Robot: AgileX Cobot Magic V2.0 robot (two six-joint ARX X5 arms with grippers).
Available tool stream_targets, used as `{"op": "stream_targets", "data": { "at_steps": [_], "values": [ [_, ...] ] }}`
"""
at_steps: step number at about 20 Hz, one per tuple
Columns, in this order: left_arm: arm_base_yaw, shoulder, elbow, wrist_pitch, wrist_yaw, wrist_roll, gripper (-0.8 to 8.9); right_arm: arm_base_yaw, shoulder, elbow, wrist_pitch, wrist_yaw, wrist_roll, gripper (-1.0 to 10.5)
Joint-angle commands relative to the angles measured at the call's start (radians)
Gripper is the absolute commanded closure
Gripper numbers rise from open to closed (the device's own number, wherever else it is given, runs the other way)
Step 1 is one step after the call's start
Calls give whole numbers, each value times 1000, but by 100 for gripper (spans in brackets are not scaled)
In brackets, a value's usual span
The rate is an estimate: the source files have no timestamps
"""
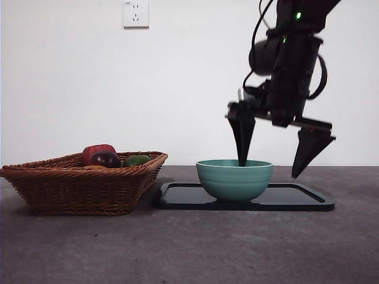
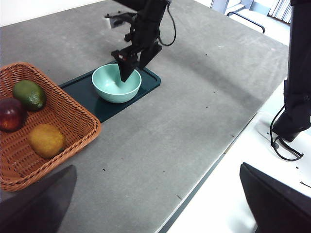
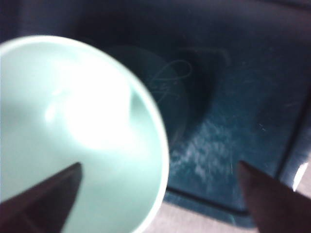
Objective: Pick up the wifruite, put it on the bowl, pick up the plate, put it on desk
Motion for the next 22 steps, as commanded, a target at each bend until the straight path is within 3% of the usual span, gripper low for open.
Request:
{"op": "stream_targets", "data": {
  "at_steps": [1,5,7,10,12,22],
  "values": [
    [-6,1,13,11,6,8,220,4,34,21,10,1,-10,648],
    [-6,1,13,11,6,8,220,3,35,21,40,1,-11,890],
    [-6,1,13,11,6,8,220,3,35,21,51,0,-11,936],
    [-6,1,13,11,6,8,220,3,34,26,45,0,-12,936],
    [-6,1,13,11,6,8,220,2,20,55,-10,0,-50,936],
    [-6,1,13,11,6,8,220,24,-214,15,-200,-11,-137,936]
  ]
}}
